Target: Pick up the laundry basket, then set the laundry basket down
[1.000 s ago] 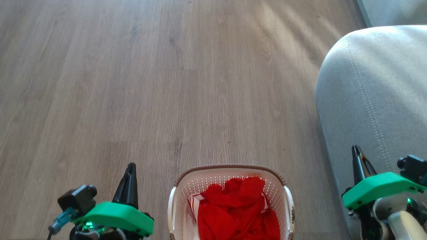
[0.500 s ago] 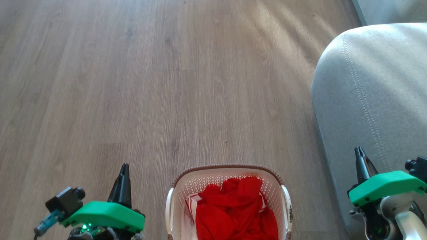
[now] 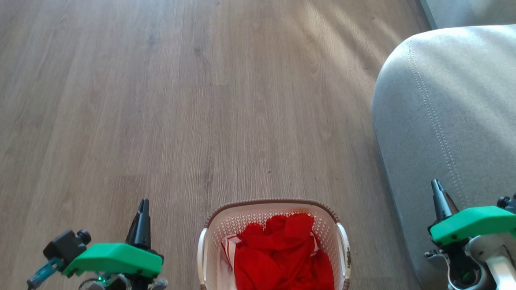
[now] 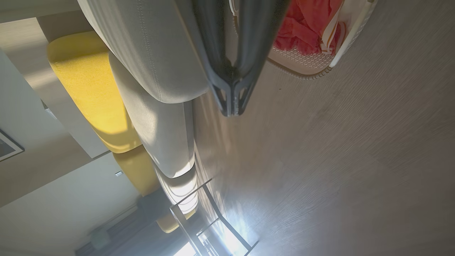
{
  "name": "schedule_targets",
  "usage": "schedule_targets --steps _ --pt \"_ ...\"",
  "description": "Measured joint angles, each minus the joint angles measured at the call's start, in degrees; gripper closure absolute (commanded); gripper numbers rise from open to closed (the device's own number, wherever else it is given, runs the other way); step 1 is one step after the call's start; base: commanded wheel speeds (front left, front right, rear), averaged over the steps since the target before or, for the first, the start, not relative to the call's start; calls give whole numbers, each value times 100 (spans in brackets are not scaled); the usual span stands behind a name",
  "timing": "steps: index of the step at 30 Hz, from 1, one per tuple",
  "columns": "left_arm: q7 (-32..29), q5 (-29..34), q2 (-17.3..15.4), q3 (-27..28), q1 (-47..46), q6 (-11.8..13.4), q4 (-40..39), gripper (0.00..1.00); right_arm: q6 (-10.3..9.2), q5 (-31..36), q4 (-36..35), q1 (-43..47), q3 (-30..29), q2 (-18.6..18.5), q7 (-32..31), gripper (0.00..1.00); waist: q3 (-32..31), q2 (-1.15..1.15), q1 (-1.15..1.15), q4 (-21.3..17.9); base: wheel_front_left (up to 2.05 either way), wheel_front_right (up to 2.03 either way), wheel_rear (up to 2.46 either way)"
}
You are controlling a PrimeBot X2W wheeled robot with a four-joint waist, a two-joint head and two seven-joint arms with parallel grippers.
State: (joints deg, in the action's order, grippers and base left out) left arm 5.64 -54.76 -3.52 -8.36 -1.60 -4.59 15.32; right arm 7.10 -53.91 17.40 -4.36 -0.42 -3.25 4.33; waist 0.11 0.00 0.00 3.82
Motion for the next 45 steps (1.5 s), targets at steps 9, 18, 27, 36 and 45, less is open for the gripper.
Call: schedule_targets --steps 9,18,27,36,45 --pt "-116 -566 -2 163 -4 -42 2 100 0 -542 -10 1 -120 0 -152 100 1 0 0 -55 0 0 0" --pt "-266 -1116 -2 320 -40 -53 5 100 0 -1091 -33 1 -194 1 -285 100 2 0 0 -110 0 0 0" --pt "-416 -1668 -2 433 -88 -96 9 100 0 -1621 -42 1 -304 1 -454 100 3 0 0 -165 0 0 0" --pt "-566 -2213 -2 580 -88 -144 12 100 0 -2171 -68 1 -378 3 -582 100 4 0 0 -220 0 0 0" --pt "-720 -2764 -2 742 -88 -152 26 100 0 -2705 -80 1 -501 7 -737 100 5 0 0 -275 0 0 0"
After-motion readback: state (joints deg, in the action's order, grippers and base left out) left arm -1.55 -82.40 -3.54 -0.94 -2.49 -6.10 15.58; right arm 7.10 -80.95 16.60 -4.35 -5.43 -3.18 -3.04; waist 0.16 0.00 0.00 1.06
